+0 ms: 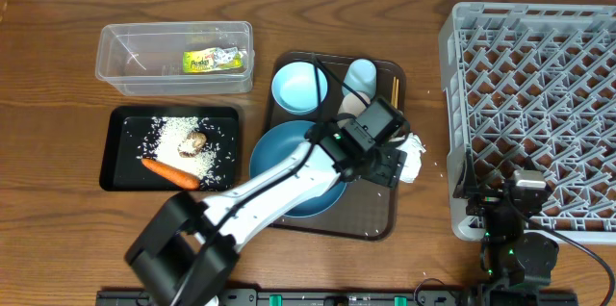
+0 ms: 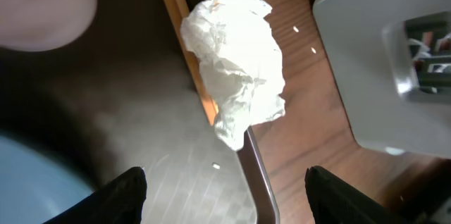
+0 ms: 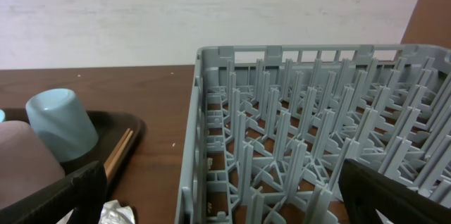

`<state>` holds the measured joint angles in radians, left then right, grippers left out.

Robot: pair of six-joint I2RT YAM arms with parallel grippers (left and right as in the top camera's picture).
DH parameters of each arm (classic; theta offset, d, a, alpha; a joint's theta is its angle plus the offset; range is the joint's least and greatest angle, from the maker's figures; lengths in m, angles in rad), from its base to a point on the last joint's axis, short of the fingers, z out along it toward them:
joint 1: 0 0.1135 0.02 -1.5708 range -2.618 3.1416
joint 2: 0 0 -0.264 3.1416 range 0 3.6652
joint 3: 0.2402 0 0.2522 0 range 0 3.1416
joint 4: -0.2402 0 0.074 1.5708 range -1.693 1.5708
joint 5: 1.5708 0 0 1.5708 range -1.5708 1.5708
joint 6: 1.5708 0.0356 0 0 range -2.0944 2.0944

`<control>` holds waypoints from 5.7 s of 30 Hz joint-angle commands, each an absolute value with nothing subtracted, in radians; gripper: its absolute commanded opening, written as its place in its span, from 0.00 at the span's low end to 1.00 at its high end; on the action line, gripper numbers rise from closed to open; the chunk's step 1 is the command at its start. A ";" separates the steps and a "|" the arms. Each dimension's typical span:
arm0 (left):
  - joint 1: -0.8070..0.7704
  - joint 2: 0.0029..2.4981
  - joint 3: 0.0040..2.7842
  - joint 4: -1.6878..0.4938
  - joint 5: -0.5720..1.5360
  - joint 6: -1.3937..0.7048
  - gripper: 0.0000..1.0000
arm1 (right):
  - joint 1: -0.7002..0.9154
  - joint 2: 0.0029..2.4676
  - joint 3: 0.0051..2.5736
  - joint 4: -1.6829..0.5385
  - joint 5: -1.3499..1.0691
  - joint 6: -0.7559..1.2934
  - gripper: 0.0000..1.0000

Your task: Sort waste into correct bins and load items into the dishwasher rack

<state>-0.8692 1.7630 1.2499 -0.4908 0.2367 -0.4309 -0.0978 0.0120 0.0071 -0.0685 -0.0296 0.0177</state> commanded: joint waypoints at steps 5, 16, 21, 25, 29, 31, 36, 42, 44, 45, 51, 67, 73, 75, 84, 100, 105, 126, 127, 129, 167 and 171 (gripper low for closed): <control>-0.884 1.840 1.257 -0.418 0.239 -0.470 0.73 | -0.104 0.007 0.005 -0.072 -0.031 0.010 0.99; -0.888 1.891 1.257 -0.375 0.242 -0.496 0.73 | -0.104 0.007 0.005 -0.072 -0.031 0.010 0.99; -0.888 1.909 1.257 -0.341 0.242 -0.496 0.73 | -0.104 0.007 0.005 -0.072 -0.031 0.010 0.99; -0.888 1.947 1.257 -0.333 0.245 -0.521 0.73 | -0.104 0.007 0.005 -0.071 -0.031 0.010 0.99; -0.888 1.962 1.257 -0.330 0.253 -0.537 0.72 | -0.104 0.007 0.005 -0.072 -0.031 0.010 0.99; -0.888 1.962 1.257 -0.323 0.253 -0.537 0.67 | -0.104 0.007 0.005 -0.072 -0.030 0.010 0.99; -0.888 1.962 1.257 -0.315 0.253 -0.537 0.65 | -0.104 0.007 0.005 -0.072 -0.031 0.010 0.99; -0.888 1.961 1.257 -0.315 0.253 -0.537 0.53 | -0.104 0.007 0.005 -0.072 -0.031 0.010 0.99; -0.888 1.957 1.257 -0.315 0.253 -0.537 0.48 | -0.104 0.007 0.005 -0.072 -0.031 0.010 0.99; -0.888 1.954 1.257 -0.316 0.253 -0.537 0.44 | -0.104 0.007 0.005 -0.072 -0.031 0.010 0.99; -0.888 1.930 1.257 -0.316 0.252 -0.537 0.21 | -0.104 0.007 0.005 -0.072 -0.031 0.010 0.99; -0.888 1.795 1.257 -0.334 0.252 -0.537 0.06 | -0.104 0.007 0.005 -0.072 -0.031 0.010 0.99; -0.888 1.644 1.257 -0.335 0.231 -0.532 0.06 | -0.104 0.007 0.005 -0.072 -0.031 0.010 0.99; -0.886 1.586 1.257 -0.342 0.181 -0.532 0.06 | -0.104 0.007 0.005 -0.072 -0.031 0.010 0.99; -0.722 1.342 1.257 -0.432 -0.172 -0.534 0.06 | -0.104 0.007 0.005 -0.072 -0.030 0.010 0.99; -0.045 1.485 1.257 -0.399 -0.176 -0.698 0.06 | -0.104 0.007 0.005 -0.072 -0.031 0.010 0.99; 0.032 1.590 1.257 -0.323 -0.176 -0.698 0.06 | -0.104 0.007 0.005 -0.072 -0.030 0.010 0.99; 0.054 1.598 1.257 -0.287 -0.009 -0.686 0.66 | -0.104 0.007 0.005 -0.072 -0.031 0.010 0.99; 0.054 1.569 1.257 -0.299 0.011 -0.686 0.70 | -0.104 0.007 0.005 -0.072 -0.031 0.010 0.99; 0.054 1.510 1.257 -0.324 0.043 -0.686 0.75 | -0.104 0.007 0.005 -0.072 -0.031 0.010 0.99; 0.146 0.994 1.257 -1.193 -0.236 -0.813 0.98 | -0.104 0.007 0.005 -0.037 -0.065 0.055 0.99; 0.146 0.999 1.257 -1.193 -0.236 -0.813 0.98 | -0.104 0.007 0.005 0.076 -0.329 0.368 0.99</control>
